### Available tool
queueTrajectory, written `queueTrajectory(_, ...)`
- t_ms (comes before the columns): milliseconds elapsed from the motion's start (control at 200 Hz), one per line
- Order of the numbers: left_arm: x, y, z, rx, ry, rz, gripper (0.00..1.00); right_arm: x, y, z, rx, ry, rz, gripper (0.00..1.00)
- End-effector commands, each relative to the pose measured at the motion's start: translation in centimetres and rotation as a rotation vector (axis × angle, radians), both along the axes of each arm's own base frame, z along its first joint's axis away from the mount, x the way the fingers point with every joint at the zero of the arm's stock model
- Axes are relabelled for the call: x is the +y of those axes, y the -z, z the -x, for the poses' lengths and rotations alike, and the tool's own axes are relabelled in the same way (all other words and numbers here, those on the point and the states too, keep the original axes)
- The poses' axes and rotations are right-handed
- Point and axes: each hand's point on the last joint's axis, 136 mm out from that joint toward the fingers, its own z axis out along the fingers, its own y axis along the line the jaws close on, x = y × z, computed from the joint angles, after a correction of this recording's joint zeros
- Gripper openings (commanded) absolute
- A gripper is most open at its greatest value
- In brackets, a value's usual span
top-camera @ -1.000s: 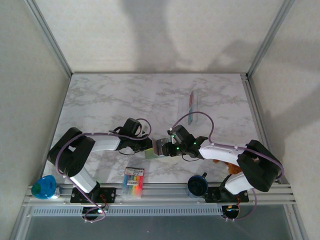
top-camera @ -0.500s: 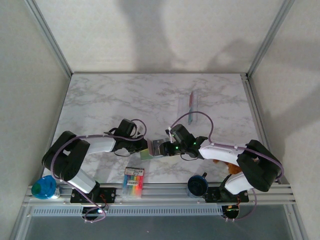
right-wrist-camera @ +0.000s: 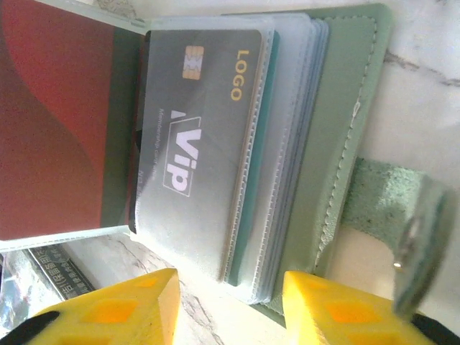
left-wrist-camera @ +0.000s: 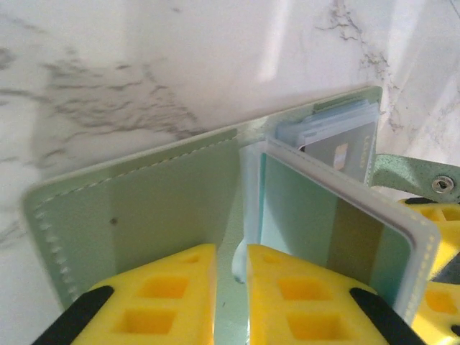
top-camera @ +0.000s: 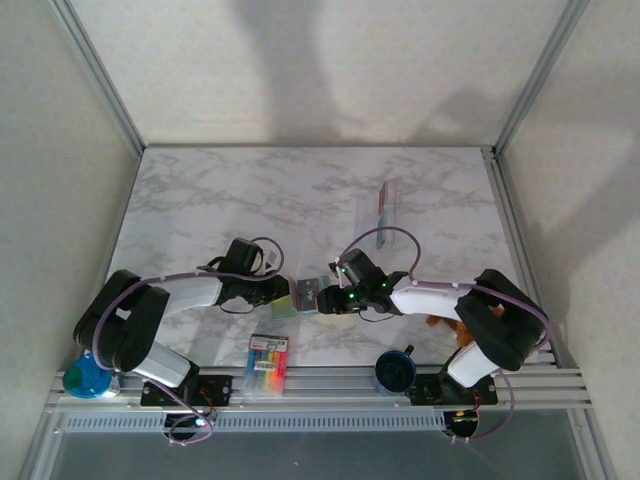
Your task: Put the credit cards into the card holder
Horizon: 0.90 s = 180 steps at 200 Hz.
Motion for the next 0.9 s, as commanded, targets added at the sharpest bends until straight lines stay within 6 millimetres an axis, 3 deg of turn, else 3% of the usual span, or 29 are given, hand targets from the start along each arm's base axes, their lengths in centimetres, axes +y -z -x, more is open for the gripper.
queueTrajectory(0, 1.5, 0.0, 0.6, 0.003, -0.029, -0.034, 0.2, 0.8, -0.4, -0.2, 0.006, -0.008, -0.036, 0.38)
queueTrajectory(300, 4.1, -0.6, 0.5, -0.021, -0.132, -0.04, 0.19, 1.1, -1.0, -0.3, 0.002, -0.019, -0.051, 0.29)
queueTrajectory(486, 5.3, 0.9, 0.9, 0.003, -0.149, -0.081, 0.13, 1.5, -0.8, -0.5, 0.008, -0.025, -0.051, 0.31)
queueTrajectory(646, 5.1, 2.2, 1.6, 0.039, -0.132, -0.074, 0.09, 2.0, -0.8, -0.4, 0.021, -0.031, -0.071, 0.32)
queueTrajectory(896, 4.7, 2.5, 1.9, 0.053, -0.112, -0.052, 0.06, 2.6, -1.1, -0.5, 0.033, -0.037, -0.097, 0.33)
